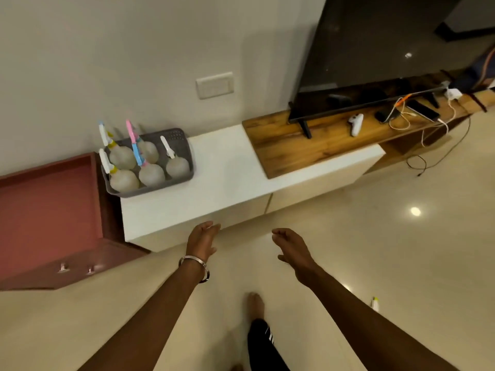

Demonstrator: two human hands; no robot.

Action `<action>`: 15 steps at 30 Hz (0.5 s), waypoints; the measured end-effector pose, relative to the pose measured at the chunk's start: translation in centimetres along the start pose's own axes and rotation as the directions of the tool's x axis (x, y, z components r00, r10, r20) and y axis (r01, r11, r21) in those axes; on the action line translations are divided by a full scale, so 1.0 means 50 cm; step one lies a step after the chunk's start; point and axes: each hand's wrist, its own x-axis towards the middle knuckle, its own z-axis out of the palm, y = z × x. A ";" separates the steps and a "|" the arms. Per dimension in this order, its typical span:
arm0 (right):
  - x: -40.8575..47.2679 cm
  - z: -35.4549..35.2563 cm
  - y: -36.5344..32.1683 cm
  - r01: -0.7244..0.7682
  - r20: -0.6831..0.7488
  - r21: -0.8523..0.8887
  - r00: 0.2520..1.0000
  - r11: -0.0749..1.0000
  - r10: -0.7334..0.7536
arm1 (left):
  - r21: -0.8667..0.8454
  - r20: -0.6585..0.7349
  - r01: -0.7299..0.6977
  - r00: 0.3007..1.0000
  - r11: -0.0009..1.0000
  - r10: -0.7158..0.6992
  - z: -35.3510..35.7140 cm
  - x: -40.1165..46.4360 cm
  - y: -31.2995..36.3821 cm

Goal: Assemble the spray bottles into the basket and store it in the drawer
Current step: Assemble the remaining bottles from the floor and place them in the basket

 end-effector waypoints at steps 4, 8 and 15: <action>-0.109 -0.021 0.101 -0.049 -0.045 0.072 0.998 0.996 0.053 | 0.063 0.036 0.004 0.999 0.998 -0.007 -0.012 -0.084 -0.095; -0.214 -0.057 0.184 -0.104 -0.083 0.098 0.990 0.990 0.112 | 0.106 0.058 0.051 0.997 0.993 -0.058 0.001 -0.154 -0.174; -0.371 -0.208 0.321 -0.138 -0.200 0.164 0.965 0.977 0.170 | 0.208 0.162 0.036 0.984 0.977 -0.070 0.108 -0.308 -0.312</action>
